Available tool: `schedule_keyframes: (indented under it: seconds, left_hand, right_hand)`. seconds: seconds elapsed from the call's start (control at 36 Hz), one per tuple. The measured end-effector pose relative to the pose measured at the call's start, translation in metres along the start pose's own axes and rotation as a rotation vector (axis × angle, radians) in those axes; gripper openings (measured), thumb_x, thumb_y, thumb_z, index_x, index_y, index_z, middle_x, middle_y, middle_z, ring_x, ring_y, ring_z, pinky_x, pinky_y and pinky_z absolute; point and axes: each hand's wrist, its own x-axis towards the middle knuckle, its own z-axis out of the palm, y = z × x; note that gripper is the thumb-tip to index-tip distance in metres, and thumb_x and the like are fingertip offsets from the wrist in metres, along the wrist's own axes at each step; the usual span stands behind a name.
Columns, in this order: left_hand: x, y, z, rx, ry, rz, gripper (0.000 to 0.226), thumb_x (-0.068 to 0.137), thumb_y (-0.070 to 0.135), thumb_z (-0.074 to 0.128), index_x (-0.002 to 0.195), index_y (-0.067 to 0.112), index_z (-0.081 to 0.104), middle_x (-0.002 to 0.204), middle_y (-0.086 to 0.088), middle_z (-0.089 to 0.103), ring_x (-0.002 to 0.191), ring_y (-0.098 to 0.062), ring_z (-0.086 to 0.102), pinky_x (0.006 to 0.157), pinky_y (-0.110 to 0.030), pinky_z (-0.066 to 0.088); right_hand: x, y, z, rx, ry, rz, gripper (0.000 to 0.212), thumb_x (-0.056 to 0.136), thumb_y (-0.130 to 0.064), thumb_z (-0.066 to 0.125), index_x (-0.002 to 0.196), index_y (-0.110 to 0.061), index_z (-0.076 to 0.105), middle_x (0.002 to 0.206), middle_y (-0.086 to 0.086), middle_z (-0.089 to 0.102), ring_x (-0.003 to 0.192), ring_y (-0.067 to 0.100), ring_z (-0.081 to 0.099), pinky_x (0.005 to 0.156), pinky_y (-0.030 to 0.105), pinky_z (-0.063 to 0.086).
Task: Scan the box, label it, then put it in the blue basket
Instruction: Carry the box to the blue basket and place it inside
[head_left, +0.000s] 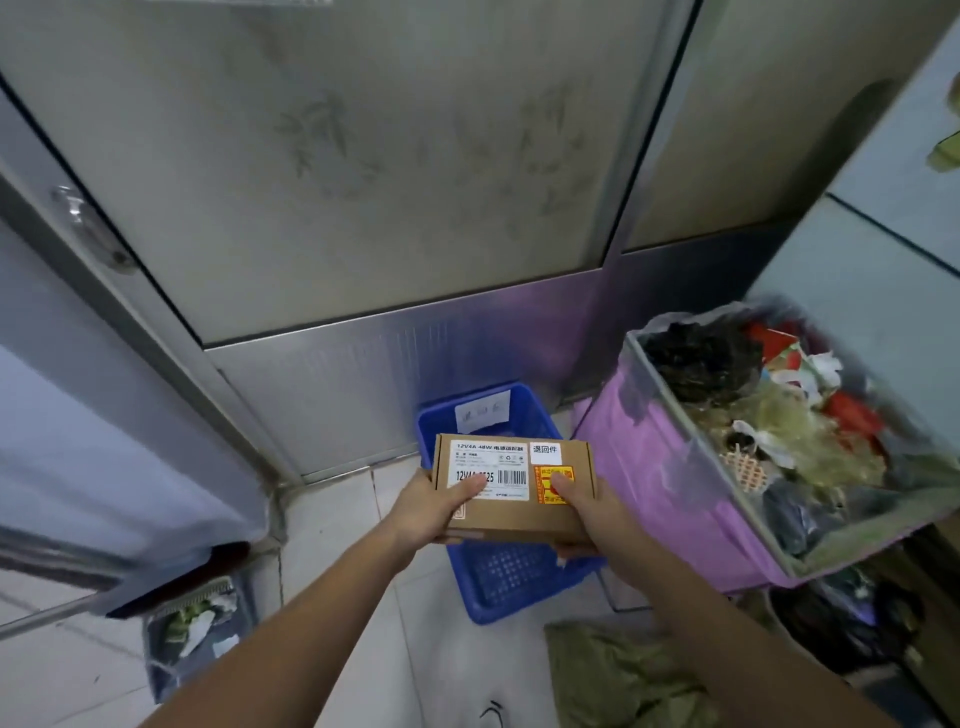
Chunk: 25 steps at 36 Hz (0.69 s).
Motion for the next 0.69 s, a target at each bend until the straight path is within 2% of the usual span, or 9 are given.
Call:
schedule_keyframes:
  seconds: [0.11,0.22,0.36,0.5,0.56,0.64,0.69]
  left_hand:
    - [0.048,0.005,-0.008,-0.034,0.0,-0.03,0.048,0.08,0.054,0.082,0.117,0.03,0.063,0.104,0.007,0.081,0.09,-0.015,0.079,0.071,-0.04,0.066]
    - [0.097,0.008,-0.019,-0.049,-0.042,-0.036,0.04,0.085,0.05,0.079,0.118,0.029,0.068,0.107,0.005,0.081,0.093,-0.018,0.079,0.077,-0.044,0.066]
    - [0.153,0.014,-0.033,-0.069,-0.079,-0.065,0.038,0.089,0.04,0.078,0.122,0.023,0.068,0.107,0.007,0.081,0.093,-0.013,0.078,0.065,-0.026,0.063]
    - [0.211,0.012,-0.047,-0.073,-0.059,-0.116,0.05,0.086,0.039,0.081,0.125,0.016,0.059,0.111,0.002,0.079,0.09,-0.011,0.078,0.062,-0.02,0.06]
    - [0.234,0.007,-0.052,-0.065,-0.062,-0.13,0.042,0.087,0.038,0.081,0.119,0.02,0.062,0.105,0.005,0.081,0.088,-0.01,0.078,0.061,-0.02,0.06]
    - [0.264,-0.001,-0.056,-0.043,-0.061,-0.135,0.029,0.087,0.037,0.08,0.11,0.026,0.066,0.094,0.015,0.081,0.084,-0.008,0.078,0.058,-0.019,0.059]
    - [0.28,-0.01,-0.055,-0.047,-0.035,-0.154,0.03,0.087,0.036,0.08,0.109,0.026,0.063,0.093,0.012,0.081,0.083,-0.008,0.078,0.057,-0.021,0.06]
  right_hand:
    - [0.041,-0.016,-0.001,0.006,0.016,0.022,0.041,0.085,-0.052,0.079,0.115,-0.028,0.065,0.095,-0.005,0.082,0.083,0.02,0.08,0.06,0.043,0.065]
    - [0.083,-0.027,0.005,-0.001,0.042,0.067,0.041,0.082,-0.055,0.08,0.112,-0.033,0.063,0.092,-0.01,0.082,0.08,0.017,0.08,0.058,0.041,0.065]
    - [0.128,-0.033,0.019,-0.008,0.11,0.12,0.043,0.078,-0.067,0.076,0.109,-0.041,0.06,0.089,-0.016,0.081,0.076,0.016,0.08,0.055,0.034,0.063]
    - [0.178,-0.026,0.035,0.038,0.165,0.171,0.048,0.08,-0.071,0.072,0.117,-0.043,0.064,0.104,-0.013,0.08,0.1,0.018,0.075,0.066,0.037,0.065]
    - [0.202,-0.02,0.041,0.052,0.185,0.181,0.053,0.082,-0.067,0.073,0.124,-0.036,0.063,0.113,-0.008,0.078,0.106,0.018,0.073,0.067,0.039,0.065]
    - [0.236,-0.009,0.048,0.067,0.222,0.216,0.059,0.085,-0.06,0.073,0.131,-0.026,0.058,0.121,-0.003,0.073,0.106,0.017,0.071,0.063,0.033,0.063]
    - [0.255,-0.002,0.05,0.078,0.228,0.25,0.059,0.087,-0.057,0.073,0.132,-0.024,0.054,0.121,-0.003,0.071,0.105,0.016,0.07,0.063,0.031,0.062]
